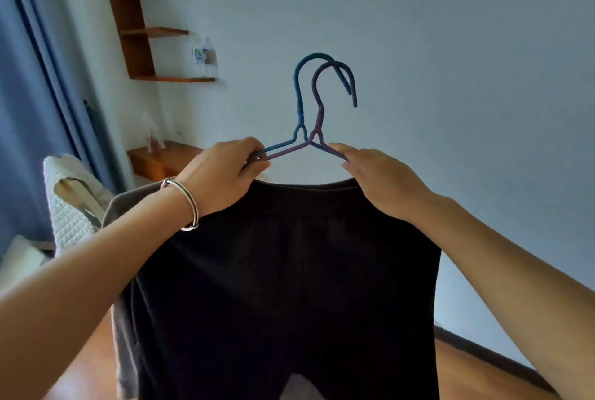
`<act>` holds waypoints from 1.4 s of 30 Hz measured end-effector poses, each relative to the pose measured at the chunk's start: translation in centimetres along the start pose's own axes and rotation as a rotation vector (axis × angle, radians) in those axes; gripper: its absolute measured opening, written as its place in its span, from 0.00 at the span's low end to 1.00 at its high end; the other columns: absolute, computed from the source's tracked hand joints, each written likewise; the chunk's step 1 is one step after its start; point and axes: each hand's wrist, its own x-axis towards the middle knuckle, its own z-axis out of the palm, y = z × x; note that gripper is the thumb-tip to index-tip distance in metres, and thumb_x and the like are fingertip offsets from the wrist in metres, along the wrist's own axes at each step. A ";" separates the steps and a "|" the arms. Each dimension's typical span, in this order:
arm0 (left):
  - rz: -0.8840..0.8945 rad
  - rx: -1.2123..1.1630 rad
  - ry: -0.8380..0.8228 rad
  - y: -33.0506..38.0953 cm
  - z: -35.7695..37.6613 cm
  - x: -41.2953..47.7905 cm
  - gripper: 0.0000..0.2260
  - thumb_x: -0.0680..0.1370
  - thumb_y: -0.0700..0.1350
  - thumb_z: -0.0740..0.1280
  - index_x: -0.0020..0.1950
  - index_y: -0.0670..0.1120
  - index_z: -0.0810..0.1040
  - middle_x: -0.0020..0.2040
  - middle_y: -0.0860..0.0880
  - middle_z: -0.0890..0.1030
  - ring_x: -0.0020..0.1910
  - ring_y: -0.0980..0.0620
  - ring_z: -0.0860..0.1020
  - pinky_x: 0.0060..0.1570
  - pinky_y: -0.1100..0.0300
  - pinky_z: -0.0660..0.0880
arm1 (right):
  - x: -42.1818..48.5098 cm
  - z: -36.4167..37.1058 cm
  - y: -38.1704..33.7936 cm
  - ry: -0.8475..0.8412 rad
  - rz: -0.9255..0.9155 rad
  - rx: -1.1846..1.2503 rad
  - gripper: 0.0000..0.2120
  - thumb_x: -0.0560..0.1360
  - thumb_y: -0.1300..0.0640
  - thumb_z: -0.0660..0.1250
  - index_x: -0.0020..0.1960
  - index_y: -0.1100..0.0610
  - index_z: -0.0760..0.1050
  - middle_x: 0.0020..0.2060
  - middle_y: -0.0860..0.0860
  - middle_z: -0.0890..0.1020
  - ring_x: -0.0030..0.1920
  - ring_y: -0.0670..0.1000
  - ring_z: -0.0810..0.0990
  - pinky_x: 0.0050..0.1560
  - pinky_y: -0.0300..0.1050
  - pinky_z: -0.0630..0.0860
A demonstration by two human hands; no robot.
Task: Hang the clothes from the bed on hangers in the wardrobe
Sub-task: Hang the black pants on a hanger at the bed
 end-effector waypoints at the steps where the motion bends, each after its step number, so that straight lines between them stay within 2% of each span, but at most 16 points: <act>1: -0.017 0.015 0.015 -0.9 0.3 0.4 0.11 0.78 0.47 0.60 0.57 0.44 0.74 0.46 0.48 0.80 0.42 0.47 0.77 0.43 0.57 0.72 | 1.2 0.7 0.2 0.012 -0.049 0.027 0.19 0.81 0.51 0.49 0.72 0.46 0.57 0.54 0.53 0.79 0.53 0.55 0.78 0.48 0.49 0.75; 5: -0.075 0.073 0.039 -5.1 1.5 0.3 0.14 0.80 0.43 0.57 0.63 0.41 0.72 0.54 0.43 0.78 0.50 0.44 0.77 0.53 0.54 0.72 | 6.7 4.6 -0.9 0.041 -0.215 0.095 0.19 0.81 0.50 0.48 0.71 0.42 0.58 0.42 0.44 0.71 0.41 0.49 0.73 0.37 0.44 0.69; 8: -0.164 0.089 0.037 -9.3 1.8 -0.6 0.14 0.80 0.41 0.57 0.64 0.43 0.72 0.48 0.49 0.75 0.44 0.53 0.72 0.46 0.66 0.65 | 10.7 8.8 -3.4 0.053 -0.279 0.188 0.18 0.81 0.51 0.51 0.70 0.46 0.63 0.43 0.46 0.74 0.39 0.49 0.74 0.36 0.42 0.66; 12: -0.281 0.048 0.005 -16.2 1.2 -1.6 0.15 0.80 0.44 0.58 0.65 0.47 0.73 0.49 0.55 0.76 0.48 0.57 0.74 0.50 0.73 0.64 | 16.2 14.8 -7.2 0.109 -0.381 0.275 0.14 0.80 0.53 0.56 0.61 0.56 0.73 0.47 0.52 0.82 0.43 0.54 0.81 0.33 0.40 0.68; 16: -0.412 0.022 0.013 -24.3 0.7 -2.9 0.18 0.79 0.50 0.57 0.69 0.53 0.68 0.52 0.58 0.76 0.45 0.63 0.74 0.49 0.85 0.63 | 22.3 20.3 -11.9 0.175 -0.471 0.297 0.11 0.77 0.55 0.60 0.53 0.60 0.77 0.40 0.52 0.83 0.34 0.54 0.81 0.27 0.28 0.56; 18: -0.509 0.001 0.026 -28.4 -0.4 -4.3 0.24 0.74 0.60 0.58 0.70 0.58 0.64 0.56 0.60 0.74 0.49 0.65 0.74 0.52 0.81 0.66 | 25.7 22.6 -14.9 0.191 -0.500 0.329 0.09 0.77 0.56 0.62 0.52 0.60 0.77 0.40 0.53 0.84 0.35 0.56 0.83 0.27 0.30 0.59; 21: -0.713 0.121 -0.005 -34.2 -1.9 -6.8 0.37 0.62 0.70 0.61 0.69 0.59 0.63 0.56 0.58 0.74 0.52 0.55 0.75 0.57 0.60 0.72 | 30.4 25.5 -19.2 0.198 -0.525 0.427 0.09 0.77 0.56 0.63 0.52 0.59 0.78 0.42 0.52 0.84 0.40 0.56 0.83 0.33 0.38 0.66; 23: -0.831 0.262 0.058 -37.3 -2.4 -8.0 0.30 0.64 0.69 0.62 0.60 0.54 0.71 0.48 0.54 0.78 0.47 0.49 0.78 0.49 0.54 0.76 | 33.2 27.1 -21.9 0.189 -0.590 0.493 0.10 0.77 0.54 0.62 0.52 0.58 0.78 0.42 0.50 0.83 0.41 0.54 0.83 0.33 0.39 0.68; 26: -0.918 0.341 0.251 -40.5 -2.7 -8.9 0.16 0.71 0.61 0.65 0.50 0.51 0.76 0.39 0.52 0.79 0.43 0.45 0.80 0.43 0.54 0.74 | 37.2 29.4 -25.3 0.037 -0.666 0.630 0.12 0.78 0.50 0.59 0.54 0.54 0.77 0.39 0.39 0.77 0.39 0.45 0.78 0.37 0.41 0.71; 29: -0.955 0.480 0.399 -43.0 -3.2 -9.3 0.12 0.72 0.58 0.66 0.50 0.53 0.78 0.41 0.51 0.83 0.43 0.45 0.81 0.42 0.53 0.74 | 41.0 32.5 -28.4 -0.088 -0.718 0.700 0.12 0.77 0.45 0.58 0.54 0.49 0.76 0.35 0.32 0.71 0.36 0.37 0.71 0.38 0.39 0.65; 31: -0.962 0.593 0.448 -44.7 -3.6 -9.5 0.11 0.72 0.57 0.67 0.49 0.53 0.79 0.43 0.51 0.84 0.43 0.44 0.81 0.42 0.54 0.74 | 43.1 34.9 -30.0 -0.162 -0.729 0.773 0.15 0.74 0.40 0.59 0.55 0.46 0.75 0.39 0.33 0.74 0.41 0.38 0.72 0.41 0.39 0.67; 34: -0.997 0.718 0.447 -47.3 -4.1 -10.0 0.11 0.72 0.56 0.68 0.50 0.52 0.80 0.44 0.50 0.85 0.43 0.43 0.82 0.42 0.55 0.74 | 46.4 39.8 -31.9 -0.439 -0.682 0.954 0.32 0.62 0.29 0.60 0.63 0.40 0.69 0.52 0.41 0.74 0.54 0.43 0.72 0.55 0.42 0.68; 37: -1.043 0.827 0.404 -50.1 -4.5 -10.2 0.11 0.72 0.55 0.68 0.50 0.51 0.81 0.43 0.50 0.85 0.42 0.43 0.82 0.40 0.55 0.74 | 50.2 45.6 -34.2 -0.737 -0.721 0.968 0.40 0.57 0.28 0.63 0.67 0.38 0.64 0.58 0.43 0.72 0.59 0.45 0.70 0.63 0.43 0.66; 39: -1.129 0.860 0.384 -51.6 -4.5 -10.4 0.11 0.72 0.55 0.68 0.51 0.51 0.81 0.44 0.49 0.85 0.43 0.42 0.82 0.42 0.52 0.76 | 52.9 49.0 -36.3 -0.822 -0.823 0.915 0.35 0.59 0.32 0.68 0.64 0.39 0.67 0.56 0.41 0.75 0.58 0.44 0.73 0.61 0.38 0.68; 41: -1.226 0.875 0.399 -52.7 -4.7 -10.6 0.12 0.72 0.54 0.68 0.52 0.51 0.81 0.46 0.49 0.85 0.45 0.43 0.82 0.45 0.51 0.77 | 55.8 52.1 -38.9 -0.806 -0.923 0.881 0.18 0.64 0.41 0.73 0.51 0.41 0.74 0.47 0.42 0.81 0.50 0.45 0.78 0.51 0.31 0.72; 42: -1.268 0.889 0.410 -53.2 -4.9 -10.8 0.12 0.72 0.54 0.68 0.52 0.50 0.81 0.47 0.48 0.85 0.46 0.43 0.82 0.46 0.52 0.77 | 57.1 53.3 -40.2 -0.768 -0.971 0.856 0.10 0.66 0.44 0.73 0.44 0.42 0.74 0.42 0.43 0.81 0.46 0.46 0.79 0.47 0.33 0.73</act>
